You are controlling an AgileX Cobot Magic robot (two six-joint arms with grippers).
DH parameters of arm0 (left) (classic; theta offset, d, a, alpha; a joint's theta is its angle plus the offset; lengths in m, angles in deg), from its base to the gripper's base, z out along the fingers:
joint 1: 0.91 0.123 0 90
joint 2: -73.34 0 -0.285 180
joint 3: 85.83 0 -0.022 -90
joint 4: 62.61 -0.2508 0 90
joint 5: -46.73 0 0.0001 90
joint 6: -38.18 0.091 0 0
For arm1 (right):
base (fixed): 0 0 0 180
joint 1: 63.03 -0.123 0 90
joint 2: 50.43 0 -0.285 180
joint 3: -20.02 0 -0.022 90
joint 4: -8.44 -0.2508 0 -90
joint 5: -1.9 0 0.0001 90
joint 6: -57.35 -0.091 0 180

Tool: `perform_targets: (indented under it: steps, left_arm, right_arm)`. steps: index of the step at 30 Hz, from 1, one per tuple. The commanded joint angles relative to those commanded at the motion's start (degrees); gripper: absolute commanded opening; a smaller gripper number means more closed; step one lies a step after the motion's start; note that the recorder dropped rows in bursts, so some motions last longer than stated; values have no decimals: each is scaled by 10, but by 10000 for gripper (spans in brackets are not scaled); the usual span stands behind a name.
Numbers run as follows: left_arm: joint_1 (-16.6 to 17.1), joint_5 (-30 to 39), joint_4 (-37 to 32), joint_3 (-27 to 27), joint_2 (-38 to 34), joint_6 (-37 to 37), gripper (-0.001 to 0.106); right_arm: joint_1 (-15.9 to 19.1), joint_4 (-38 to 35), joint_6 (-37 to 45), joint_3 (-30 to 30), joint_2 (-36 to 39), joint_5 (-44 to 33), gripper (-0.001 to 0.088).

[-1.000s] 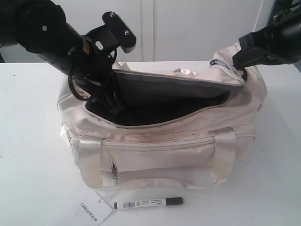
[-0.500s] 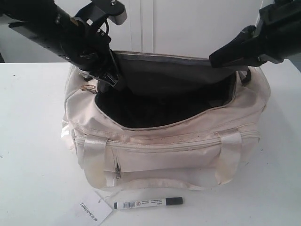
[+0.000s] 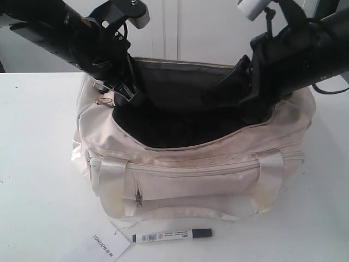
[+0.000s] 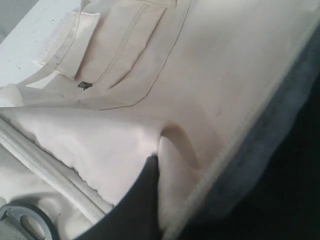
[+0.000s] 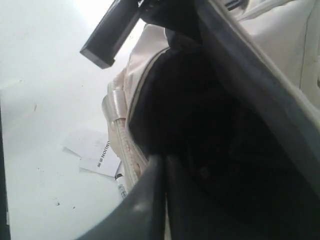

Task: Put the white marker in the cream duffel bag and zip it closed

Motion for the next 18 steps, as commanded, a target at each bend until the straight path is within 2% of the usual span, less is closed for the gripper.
perform_targets:
  steps: [4,9,18]
  left_arm:
    - [0,-31,-5,0,0,10,0]
    - [0,-38,-14,0,0,11,0]
    - [0,-34,-72,0,0,11,0]
  right_arm:
    - [-35,0,6,-17,0,58,168]
    - [-78,-7,35,-41,0,117,307]
    - [-137,-37,37,-54,32,207,339]
